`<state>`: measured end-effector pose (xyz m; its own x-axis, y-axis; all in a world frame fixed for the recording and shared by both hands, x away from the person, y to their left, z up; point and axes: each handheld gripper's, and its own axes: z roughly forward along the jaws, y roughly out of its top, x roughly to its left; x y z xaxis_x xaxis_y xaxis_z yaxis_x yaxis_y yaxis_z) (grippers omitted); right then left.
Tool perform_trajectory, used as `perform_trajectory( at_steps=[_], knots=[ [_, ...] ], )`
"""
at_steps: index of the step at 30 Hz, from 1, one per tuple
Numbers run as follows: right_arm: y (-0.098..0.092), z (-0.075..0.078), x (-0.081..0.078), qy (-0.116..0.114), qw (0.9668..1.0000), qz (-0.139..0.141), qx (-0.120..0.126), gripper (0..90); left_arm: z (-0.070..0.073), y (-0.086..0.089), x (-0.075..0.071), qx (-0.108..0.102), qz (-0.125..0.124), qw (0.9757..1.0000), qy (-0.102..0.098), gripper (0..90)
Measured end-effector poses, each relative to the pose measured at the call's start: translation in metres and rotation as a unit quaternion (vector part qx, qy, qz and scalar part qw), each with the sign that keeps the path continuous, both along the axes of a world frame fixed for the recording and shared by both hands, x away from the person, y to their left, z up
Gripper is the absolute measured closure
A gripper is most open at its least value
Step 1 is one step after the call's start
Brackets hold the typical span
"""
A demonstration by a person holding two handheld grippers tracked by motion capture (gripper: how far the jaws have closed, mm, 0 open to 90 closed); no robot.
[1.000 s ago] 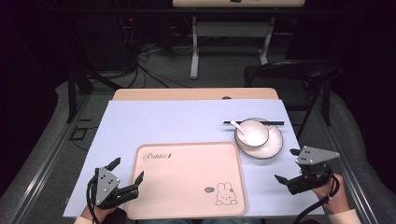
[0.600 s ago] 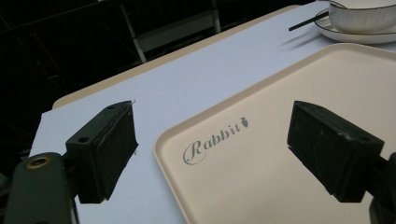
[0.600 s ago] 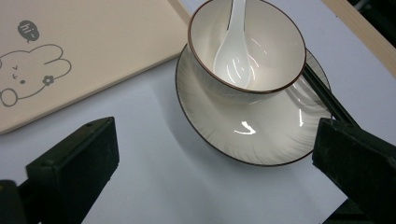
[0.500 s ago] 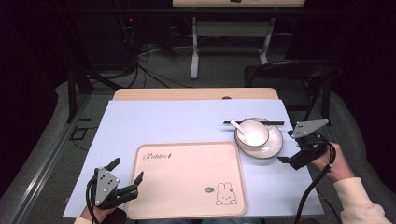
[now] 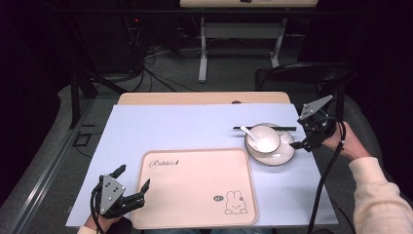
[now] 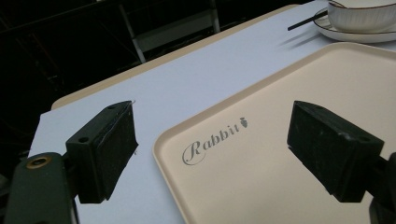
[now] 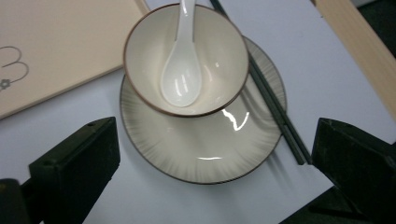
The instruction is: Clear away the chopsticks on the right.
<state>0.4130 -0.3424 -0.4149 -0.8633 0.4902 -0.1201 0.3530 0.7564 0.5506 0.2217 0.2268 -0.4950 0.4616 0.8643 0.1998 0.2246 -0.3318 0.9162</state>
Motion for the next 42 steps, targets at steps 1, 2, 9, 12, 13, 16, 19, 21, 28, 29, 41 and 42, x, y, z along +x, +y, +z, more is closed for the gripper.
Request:
perform_trajectory(
  at_steps=[1, 2, 9, 12, 13, 16, 19, 21, 28, 29, 41, 42],
  knots=[
    [0.000, 0.004, 0.009, 0.004, 1.0000, -0.001, -0.004, 2.0, 0.000, 0.000, 0.000, 0.000, 0.000, 1.0000, 0.000, 15.6],
    [0.000, 0.004, 0.009, 0.004, 1.0000, -0.001, -0.004, 2.0, 0.000, 0.000, 0.000, 0.000, 0.000, 1.0000, 0.000, 15.6],
    [0.005, 0.010, 0.037, -0.004, 0.9994, 0.010, -0.034, 13.1, 0.000, 0.001, 0.000, -0.004, 0.002, 1.0000, -0.001, 15.8],
    [0.006, 0.008, 0.048, 0.005, 0.9989, 0.004, -0.046, 14.3, 0.000, 0.001, 0.000, -0.003, 0.001, 1.0000, -0.001, 15.8],
    [0.005, 0.006, 0.052, 0.005, 0.9987, 0.006, -0.051, 14.6, 0.000, 0.001, 0.000, -0.003, 0.001, 1.0000, -0.001, 15.8],
    [0.005, 0.001, 0.062, 0.008, 0.9974, 0.007, -0.071, 17.0, 0.000, 0.001, 0.000, -0.003, 0.001, 1.0000, -0.001, 15.7],
    [0.009, -0.010, 0.070, 0.020, 0.9955, 0.009, -0.092, 20.3, 0.000, 0.001, 0.000, -0.003, 0.001, 1.0000, -0.001, 15.8],
    [0.012, -0.019, 0.079, 0.027, 0.9939, 0.010, -0.107, 28.7, 0.000, 0.001, 0.000, -0.005, 0.001, 1.0000, -0.003, 15.7],
    [0.024, -0.036, 0.089, 0.018, 0.9868, 0.029, -0.158, 46.5, 0.000, 0.001, 0.000, -0.004, 0.001, 1.0000, -0.001, 15.7],
    [0.025, -0.037, 0.090, 0.015, 0.9860, 0.034, -0.163, 50.8, 0.000, 0.001, 0.000, -0.004, 0.000, 1.0000, -0.001, 15.7],
    [0.053, -0.062, 0.099, 0.013, 0.9662, 0.096, -0.239, 70.7, 0.000, 0.002, 0.000, -0.005, 0.001, 1.0000, -0.002, 15.7],
    [0.054, -0.064, 0.100, 0.012, 0.9654, 0.102, -0.240, 71.6, 0.000, 0.002, 0.000, -0.005, 0.001, 1.0000, -0.002, 15.7]
  ],
)
